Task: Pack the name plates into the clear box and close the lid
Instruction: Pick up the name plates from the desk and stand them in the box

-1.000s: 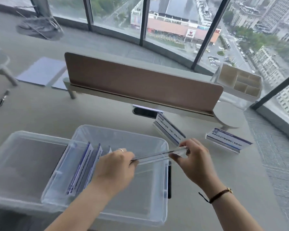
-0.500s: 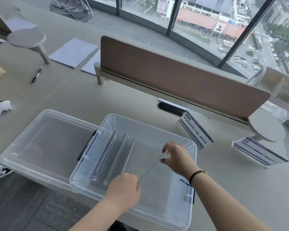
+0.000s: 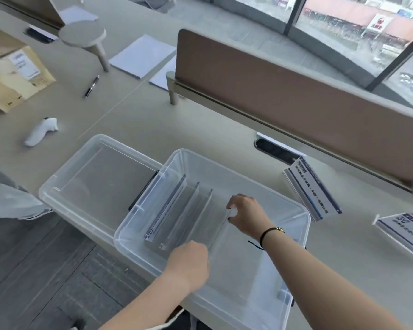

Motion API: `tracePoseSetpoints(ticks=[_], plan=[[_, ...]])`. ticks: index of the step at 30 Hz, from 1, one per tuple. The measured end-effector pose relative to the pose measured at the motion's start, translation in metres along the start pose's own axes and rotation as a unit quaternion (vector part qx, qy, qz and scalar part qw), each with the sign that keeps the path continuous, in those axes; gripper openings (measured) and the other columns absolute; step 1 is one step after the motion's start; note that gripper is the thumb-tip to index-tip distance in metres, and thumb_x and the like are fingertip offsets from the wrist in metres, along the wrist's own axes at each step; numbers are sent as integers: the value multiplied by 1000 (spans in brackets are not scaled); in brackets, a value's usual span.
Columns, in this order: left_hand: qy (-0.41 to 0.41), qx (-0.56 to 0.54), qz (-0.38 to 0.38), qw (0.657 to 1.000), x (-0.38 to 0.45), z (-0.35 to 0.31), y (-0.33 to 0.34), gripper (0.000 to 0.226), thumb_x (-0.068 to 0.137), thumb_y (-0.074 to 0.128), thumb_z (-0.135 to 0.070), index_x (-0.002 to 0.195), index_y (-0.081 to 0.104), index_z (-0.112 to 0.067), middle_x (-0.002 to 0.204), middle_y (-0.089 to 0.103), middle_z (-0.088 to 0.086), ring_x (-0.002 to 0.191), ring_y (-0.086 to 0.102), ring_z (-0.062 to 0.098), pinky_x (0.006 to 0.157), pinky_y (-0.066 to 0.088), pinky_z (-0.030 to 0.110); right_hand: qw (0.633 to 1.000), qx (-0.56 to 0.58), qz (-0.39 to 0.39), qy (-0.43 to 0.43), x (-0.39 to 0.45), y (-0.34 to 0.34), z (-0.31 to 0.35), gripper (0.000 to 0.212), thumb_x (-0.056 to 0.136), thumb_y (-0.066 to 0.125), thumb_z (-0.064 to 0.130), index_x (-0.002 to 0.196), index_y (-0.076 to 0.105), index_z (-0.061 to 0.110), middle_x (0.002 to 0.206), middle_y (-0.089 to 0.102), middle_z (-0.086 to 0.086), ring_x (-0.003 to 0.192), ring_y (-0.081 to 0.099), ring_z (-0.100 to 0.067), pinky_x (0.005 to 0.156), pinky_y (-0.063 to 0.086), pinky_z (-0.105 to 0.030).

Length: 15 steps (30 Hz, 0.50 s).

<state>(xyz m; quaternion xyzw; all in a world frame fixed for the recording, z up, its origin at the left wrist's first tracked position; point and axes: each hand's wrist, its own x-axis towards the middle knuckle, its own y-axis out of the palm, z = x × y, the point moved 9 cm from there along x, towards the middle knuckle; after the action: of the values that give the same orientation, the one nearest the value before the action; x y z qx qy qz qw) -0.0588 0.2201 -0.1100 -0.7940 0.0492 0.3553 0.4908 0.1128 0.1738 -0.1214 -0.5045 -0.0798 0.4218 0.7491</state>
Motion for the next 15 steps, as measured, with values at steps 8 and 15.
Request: tracePoseSetpoints(ticks=[8, 15], plan=[[-9, 11, -19, 1000, -1, 10, -6, 25, 94, 50, -26, 72, 51, -15, 83, 67, 8, 81, 66, 30, 63, 46, 30, 997, 77, -2, 23, -1, 8, 5, 39, 74, 75, 11, 110, 65, 22, 111, 60, -1, 101, 61, -19, 84, 49, -31], [-27, -1, -42, 999, -1, 19, -13, 32, 93, 56, -29, 65, 46, -18, 78, 68, 6, 78, 67, 28, 64, 51, 33, 993, 111, 0, 44, 3, 10, 6, 41, 74, 78, 12, 110, 64, 24, 102, 57, 4, 101, 62, -16, 82, 48, -26]])
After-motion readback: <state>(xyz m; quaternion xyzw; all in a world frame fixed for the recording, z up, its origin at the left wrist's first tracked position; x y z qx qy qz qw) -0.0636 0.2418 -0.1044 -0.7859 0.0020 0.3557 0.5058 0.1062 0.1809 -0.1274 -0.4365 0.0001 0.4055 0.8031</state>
